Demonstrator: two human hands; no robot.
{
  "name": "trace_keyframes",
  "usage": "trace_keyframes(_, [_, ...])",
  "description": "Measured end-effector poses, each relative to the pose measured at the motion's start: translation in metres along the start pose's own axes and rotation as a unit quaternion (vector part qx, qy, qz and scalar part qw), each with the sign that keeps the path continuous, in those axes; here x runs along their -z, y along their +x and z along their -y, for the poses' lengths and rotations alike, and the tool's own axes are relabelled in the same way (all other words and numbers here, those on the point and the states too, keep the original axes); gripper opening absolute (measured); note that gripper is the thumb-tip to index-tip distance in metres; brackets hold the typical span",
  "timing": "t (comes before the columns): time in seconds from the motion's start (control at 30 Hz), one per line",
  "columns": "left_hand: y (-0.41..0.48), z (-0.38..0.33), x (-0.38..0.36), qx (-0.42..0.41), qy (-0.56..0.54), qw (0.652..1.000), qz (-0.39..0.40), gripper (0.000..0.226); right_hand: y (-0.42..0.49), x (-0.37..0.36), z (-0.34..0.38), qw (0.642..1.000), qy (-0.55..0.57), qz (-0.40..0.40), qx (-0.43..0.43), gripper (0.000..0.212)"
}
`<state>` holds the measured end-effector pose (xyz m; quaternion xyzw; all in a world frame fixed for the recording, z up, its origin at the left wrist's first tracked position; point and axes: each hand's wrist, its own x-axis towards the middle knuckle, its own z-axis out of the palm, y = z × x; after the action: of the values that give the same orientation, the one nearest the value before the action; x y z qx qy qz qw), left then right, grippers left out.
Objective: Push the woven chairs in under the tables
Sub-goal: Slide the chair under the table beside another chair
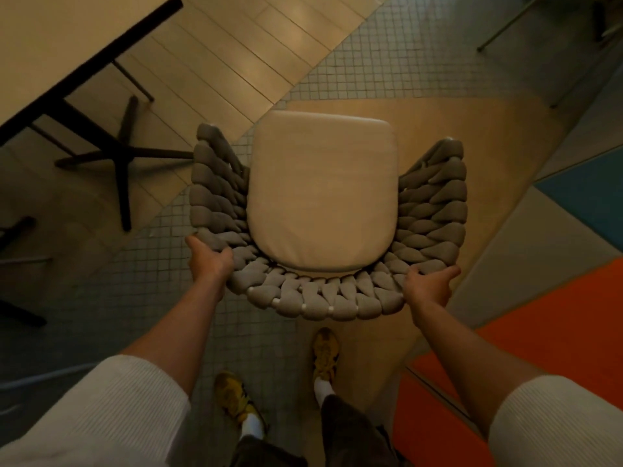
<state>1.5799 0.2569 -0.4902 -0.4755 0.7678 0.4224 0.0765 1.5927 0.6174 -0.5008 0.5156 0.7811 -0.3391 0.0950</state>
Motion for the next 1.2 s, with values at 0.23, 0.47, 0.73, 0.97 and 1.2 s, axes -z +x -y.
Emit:
trace_keyframes(0.23, [-0.035, 0.043, 0.021, 0.05, -0.028, 0.998, -0.008, 0.069, -0.007, 0.005, -0.006, 0.997, -0.056, 0.04, 0.047, 0.08])
trace_keyframes(0.47, [-0.064, 0.084, 0.04, 0.098, -0.065, 0.993, -0.026, 0.06, -0.011, 0.007, -0.008, 0.988, -0.108, 0.071, 0.086, 0.085])
trace_keyframes(0.73, [-0.099, 0.12, 0.047, 0.133, -0.103, 0.984, -0.055, 0.065, -0.015, 0.013, -0.009, 0.974, -0.154, 0.103, 0.133, 0.094])
trace_keyframes(0.97, [-0.126, 0.151, 0.056, 0.151, -0.137, 0.976, -0.08, 0.058, -0.024, 0.01, -0.011, 0.96, -0.182, 0.132, 0.166, 0.096])
trace_keyframes(1.2, [-0.141, 0.182, 0.076, 0.184, -0.143, 0.966, -0.109, 0.06, -0.05, -0.009, -0.007, 0.943, -0.211, 0.151, 0.208, 0.092])
